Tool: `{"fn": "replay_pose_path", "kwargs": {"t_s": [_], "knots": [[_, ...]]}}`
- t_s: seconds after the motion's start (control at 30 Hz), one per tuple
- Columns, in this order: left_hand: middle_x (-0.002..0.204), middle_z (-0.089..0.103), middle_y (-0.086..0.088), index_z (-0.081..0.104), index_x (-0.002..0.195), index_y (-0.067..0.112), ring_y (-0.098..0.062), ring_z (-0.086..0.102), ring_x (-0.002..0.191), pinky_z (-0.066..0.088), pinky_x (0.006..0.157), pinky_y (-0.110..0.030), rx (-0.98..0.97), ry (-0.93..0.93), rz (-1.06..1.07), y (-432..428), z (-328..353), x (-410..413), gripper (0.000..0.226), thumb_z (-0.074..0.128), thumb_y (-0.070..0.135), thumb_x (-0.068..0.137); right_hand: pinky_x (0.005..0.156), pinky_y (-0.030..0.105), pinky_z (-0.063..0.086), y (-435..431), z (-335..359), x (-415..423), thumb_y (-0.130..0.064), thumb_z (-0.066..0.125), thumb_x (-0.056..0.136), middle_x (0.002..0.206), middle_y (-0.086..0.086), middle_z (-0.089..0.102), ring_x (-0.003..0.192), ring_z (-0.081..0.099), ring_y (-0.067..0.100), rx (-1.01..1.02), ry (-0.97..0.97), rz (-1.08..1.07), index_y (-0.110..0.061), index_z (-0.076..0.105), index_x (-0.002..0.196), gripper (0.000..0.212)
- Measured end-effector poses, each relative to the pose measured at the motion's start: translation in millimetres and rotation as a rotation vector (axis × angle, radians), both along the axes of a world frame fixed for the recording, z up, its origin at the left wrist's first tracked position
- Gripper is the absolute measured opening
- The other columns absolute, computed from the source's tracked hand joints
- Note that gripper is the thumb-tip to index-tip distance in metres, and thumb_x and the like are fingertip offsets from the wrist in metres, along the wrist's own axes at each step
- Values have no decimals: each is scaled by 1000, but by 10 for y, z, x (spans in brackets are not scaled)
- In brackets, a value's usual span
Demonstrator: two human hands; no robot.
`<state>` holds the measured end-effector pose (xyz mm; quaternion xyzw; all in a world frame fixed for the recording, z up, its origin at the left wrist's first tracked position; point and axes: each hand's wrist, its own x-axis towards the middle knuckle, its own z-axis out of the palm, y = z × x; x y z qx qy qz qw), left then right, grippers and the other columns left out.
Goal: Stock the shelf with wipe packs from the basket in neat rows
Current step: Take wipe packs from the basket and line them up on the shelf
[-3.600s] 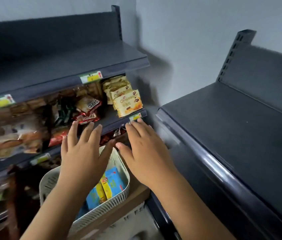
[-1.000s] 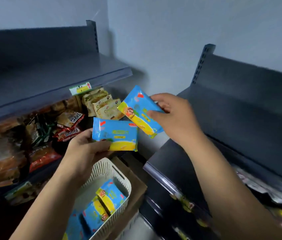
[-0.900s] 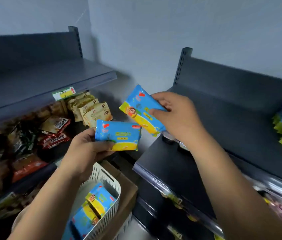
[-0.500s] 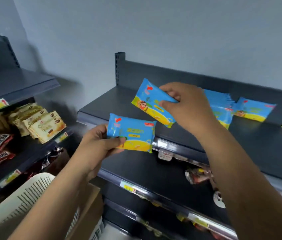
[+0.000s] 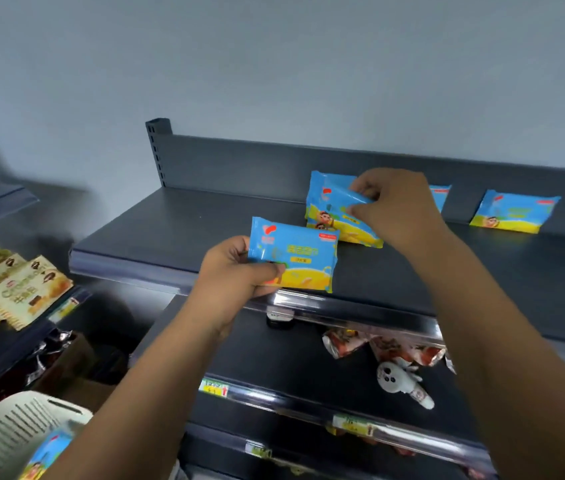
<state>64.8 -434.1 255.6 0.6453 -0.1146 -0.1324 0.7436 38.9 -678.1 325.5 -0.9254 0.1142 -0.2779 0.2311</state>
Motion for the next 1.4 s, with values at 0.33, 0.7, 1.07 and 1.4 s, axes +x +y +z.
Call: {"fn": "replay_pose_path", "kwargs": {"t_s": [0.33, 0.7, 1.07, 1.4], "knots": [[99, 76, -14, 68, 101, 3, -15, 72, 82, 60, 68, -26, 250, -282, -71, -446, 77, 311, 27, 75, -11, 79, 92, 36, 45, -375, -261, 389, -20, 82, 80, 111, 4, 67, 109, 60, 26, -165, 122, -25, -19, 76, 106, 27], [92, 67, 6, 61, 99, 18, -15, 64, 83, 52, 71, -34, 725, -589, 55, -677, 8, 752, 31, 82, 24, 78, 102, 37, 46, -478, -355, 649, -24, 87, 77, 120, -4, 63, 117, 56, 16, 66, 84, 18, -27, 77, 105, 30], [90, 67, 13, 62, 93, 23, -1, 64, 81, 45, 61, -19, 641, -500, -54, -1019, -123, 939, 24, 83, 22, 81, 81, 15, 49, -395, -635, 343, -35, 79, 86, 118, -3, 64, 101, 61, 8, 469, -158, -177, -20, 69, 113, 32], [97, 66, 3, 58, 97, 15, -12, 63, 87, 51, 69, -29, 604, -502, 54, -1156, -209, 1050, 34, 85, 21, 77, 88, 17, 47, -370, -857, 225, -22, 90, 74, 121, -10, 60, 112, 57, 2, 428, -37, -117, -23, 55, 130, 66]]}}
